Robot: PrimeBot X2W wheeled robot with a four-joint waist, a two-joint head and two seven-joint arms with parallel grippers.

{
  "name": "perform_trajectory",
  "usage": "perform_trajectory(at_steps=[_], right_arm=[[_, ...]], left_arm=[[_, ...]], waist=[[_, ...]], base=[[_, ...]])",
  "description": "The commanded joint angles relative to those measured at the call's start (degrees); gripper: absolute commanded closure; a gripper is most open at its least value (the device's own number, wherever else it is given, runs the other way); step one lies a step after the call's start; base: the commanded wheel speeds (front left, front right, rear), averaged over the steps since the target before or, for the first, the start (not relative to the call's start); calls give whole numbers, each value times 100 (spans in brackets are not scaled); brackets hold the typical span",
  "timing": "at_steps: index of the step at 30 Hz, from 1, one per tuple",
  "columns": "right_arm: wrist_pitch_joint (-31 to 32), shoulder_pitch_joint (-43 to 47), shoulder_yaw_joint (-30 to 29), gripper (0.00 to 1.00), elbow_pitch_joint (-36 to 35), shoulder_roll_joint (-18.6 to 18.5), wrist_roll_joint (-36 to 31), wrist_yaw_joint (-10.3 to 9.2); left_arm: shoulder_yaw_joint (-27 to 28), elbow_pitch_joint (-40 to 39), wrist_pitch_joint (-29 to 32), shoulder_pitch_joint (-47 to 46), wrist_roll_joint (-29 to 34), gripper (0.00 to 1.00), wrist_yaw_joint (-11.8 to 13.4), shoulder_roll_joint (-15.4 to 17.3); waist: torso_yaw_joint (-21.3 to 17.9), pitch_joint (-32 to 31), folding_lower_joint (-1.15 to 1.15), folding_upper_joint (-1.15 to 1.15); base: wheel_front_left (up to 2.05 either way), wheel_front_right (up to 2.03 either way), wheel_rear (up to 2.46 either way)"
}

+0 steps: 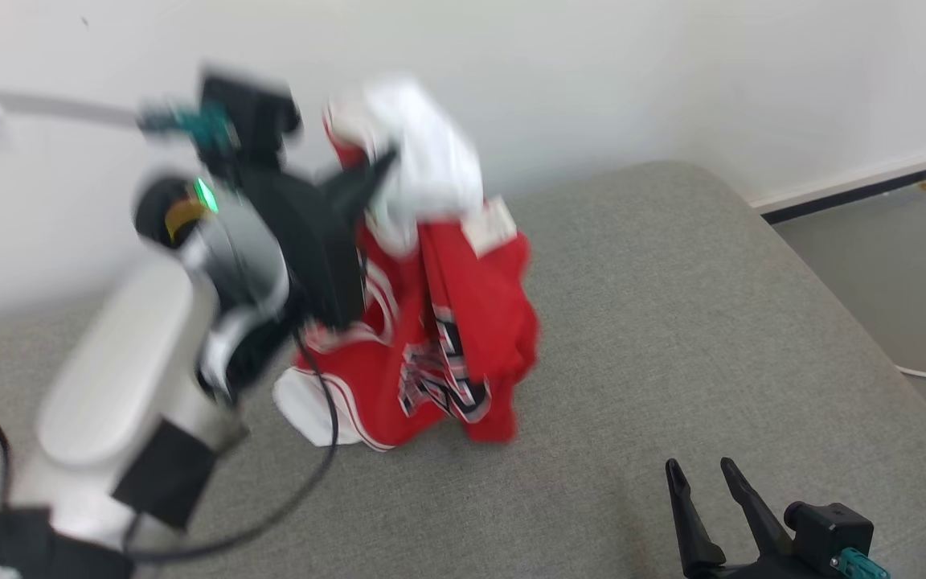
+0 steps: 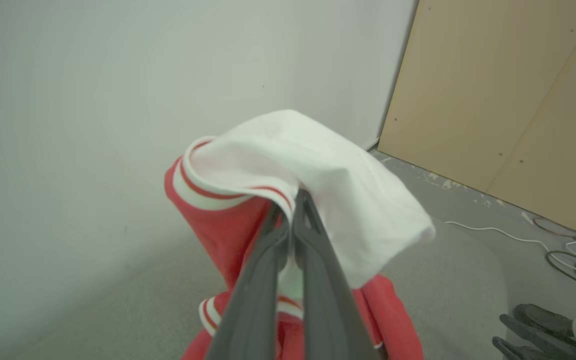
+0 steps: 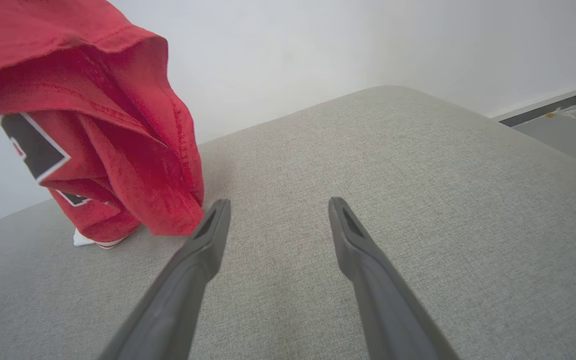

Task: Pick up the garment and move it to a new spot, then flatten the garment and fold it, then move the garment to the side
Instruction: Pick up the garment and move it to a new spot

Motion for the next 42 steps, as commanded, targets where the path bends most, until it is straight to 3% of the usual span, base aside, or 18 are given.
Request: perform_trajectory(at_steps=[1, 2, 3, 4, 5, 9, 14, 20, 25, 32, 36, 42], right_arm=[[-45, 11, 4, 0, -23, 6, -7, -12], [-44, 0, 7, 0, -28, 6, -18, -12], [-25, -84, 65, 0, -15, 6, 5, -12], [-10, -103, 87, 0, 0, 6, 22, -12], [-4, -119, 116, 0, 18, 6, 42, -12], [-12, -148, 158, 0, 93, 3, 53, -12], [15, -135, 143, 0, 119, 5, -12, -12], [81, 24, -13, 0, 4, 4, -85, -12], [150, 139, -121, 0, -125, 6, -120, -12], [69, 217, -250, 0, -188, 4, -186, -12], [-65, 271, -313, 0, -164, 4, -267, -12], [-112, 404, -420, 0, -97, -57, -405, -12]], left_arm=[[-114, 137, -137, 403, 42, 100, -3, -7], [-199, 203, -236, 556, 103, 100, -3, -18], [-504, 639, -897, 1186, 436, 87, 42, -172], [-612, 808, -1081, 1353, 552, 32, 50, -223], [-681, 961, -1244, 1510, 577, 0, 74, -302], [-827, 1542, -2088, 1943, 851, 0, 261, -611], [-668, 1922, -2852, 2280, 751, 0, 428, -851], [54, 1653, -3916, 2721, 463, 0, 663, -943], [1042, 398, -3985, 3414, 839, 0, 699, -861], [2240, -1227, -3990, 4704, 1985, 0, 438, -1057], [2562, -1474, -3990, 5322, 2455, 0, 278, -1144], [2815, -1333, -3990, 5874, 3047, 0, 190, -1027]], waist=[[0, 52, 0, 0], [28, 55, 0, 0], [181, 64, 0, 0], [223, 70, 0, 0], [258, 69, 0, 0], [439, 79, 0, 0], [607, 34, 0, 0], [844, -49, 0, 0], [1072, -115, 0, 0], [1321, -261, 0, 0], [1439, -347, 0, 0], [1572, -405, 0, 0]], base=[[0, 0, 0], [0, 0, 0], [0, 0, 0], [0, 0, 0], [0, 0, 0], [0, 0, 0], [0, 0, 0], [0, 0, 0], [0, 0, 0], [0, 0, 0], [0, 0, 0], [0, 0, 0]])
